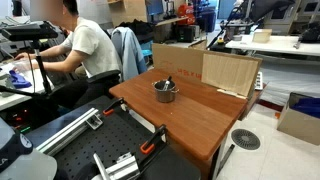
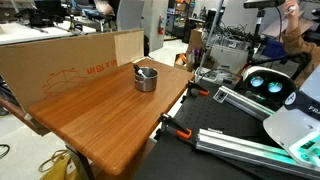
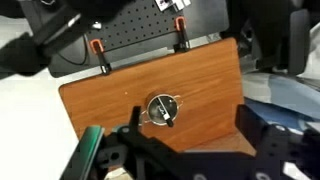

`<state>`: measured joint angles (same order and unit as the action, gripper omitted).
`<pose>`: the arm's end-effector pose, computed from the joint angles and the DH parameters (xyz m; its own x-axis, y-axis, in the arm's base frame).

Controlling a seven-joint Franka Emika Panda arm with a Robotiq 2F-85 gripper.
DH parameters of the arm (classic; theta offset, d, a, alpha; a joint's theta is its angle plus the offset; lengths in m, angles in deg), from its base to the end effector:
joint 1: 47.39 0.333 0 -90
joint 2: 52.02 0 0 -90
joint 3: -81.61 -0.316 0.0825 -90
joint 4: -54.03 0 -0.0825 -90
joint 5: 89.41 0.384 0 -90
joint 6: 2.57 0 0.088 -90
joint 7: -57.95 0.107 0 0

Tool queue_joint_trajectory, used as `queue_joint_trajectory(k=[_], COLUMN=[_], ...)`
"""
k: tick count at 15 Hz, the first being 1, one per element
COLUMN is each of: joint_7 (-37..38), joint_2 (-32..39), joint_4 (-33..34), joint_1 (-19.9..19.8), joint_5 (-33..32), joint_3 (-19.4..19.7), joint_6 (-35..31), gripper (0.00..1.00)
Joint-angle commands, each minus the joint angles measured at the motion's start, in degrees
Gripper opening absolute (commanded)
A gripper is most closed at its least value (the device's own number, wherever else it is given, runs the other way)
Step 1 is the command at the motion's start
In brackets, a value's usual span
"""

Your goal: Put the marker on the desk

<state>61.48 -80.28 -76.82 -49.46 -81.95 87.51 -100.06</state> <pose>0.3917 -0.0474 0.5331 0.9747 -0.1979 -0.1035 -0.2133 -0.9623 -0.1687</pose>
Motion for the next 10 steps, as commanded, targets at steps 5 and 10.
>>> queue_joint_trajectory(k=[5, 10], joint_7=[-1.8, -4.4], joint_2=[1.4, 4.1], joint_4=[0.0, -1.0], joint_1=[-0.4, -0.3], joint_5=[-0.2, -1.3], joint_3=[-1.5, -2.2], joint_6=[0.7, 0.2], gripper=[1.0, 1.0])
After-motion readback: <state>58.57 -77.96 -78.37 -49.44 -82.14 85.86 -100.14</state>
